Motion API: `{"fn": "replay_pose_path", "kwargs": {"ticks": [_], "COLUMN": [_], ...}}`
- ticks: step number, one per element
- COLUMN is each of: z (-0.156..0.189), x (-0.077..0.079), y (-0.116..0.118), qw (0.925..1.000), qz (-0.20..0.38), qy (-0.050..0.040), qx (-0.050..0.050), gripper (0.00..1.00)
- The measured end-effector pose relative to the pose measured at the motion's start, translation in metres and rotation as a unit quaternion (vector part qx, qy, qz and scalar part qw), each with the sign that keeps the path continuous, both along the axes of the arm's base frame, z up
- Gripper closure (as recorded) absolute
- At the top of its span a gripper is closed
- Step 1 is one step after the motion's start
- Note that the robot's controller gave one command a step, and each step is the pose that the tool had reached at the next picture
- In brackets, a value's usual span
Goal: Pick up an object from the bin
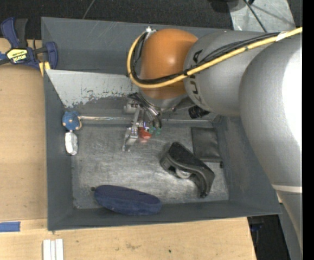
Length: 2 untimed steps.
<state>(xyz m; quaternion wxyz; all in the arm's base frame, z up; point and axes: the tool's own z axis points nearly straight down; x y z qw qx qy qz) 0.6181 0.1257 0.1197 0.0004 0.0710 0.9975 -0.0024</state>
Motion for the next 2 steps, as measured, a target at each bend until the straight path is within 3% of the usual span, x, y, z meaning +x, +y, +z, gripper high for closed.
{"fn": "replay_pose_path", "kwargs": {"ticks": [1, 2], "z": [-0.016, -0.042], "x": [-0.004, -0.001], "y": [-0.082, -0.124], "qw": [0.9967, 0.9986], "qz": [0.081, -0.051], "qy": [-0.0026, -0.0081], "qx": [0.002, 0.006], "gripper": [0.0, 0.0]}}
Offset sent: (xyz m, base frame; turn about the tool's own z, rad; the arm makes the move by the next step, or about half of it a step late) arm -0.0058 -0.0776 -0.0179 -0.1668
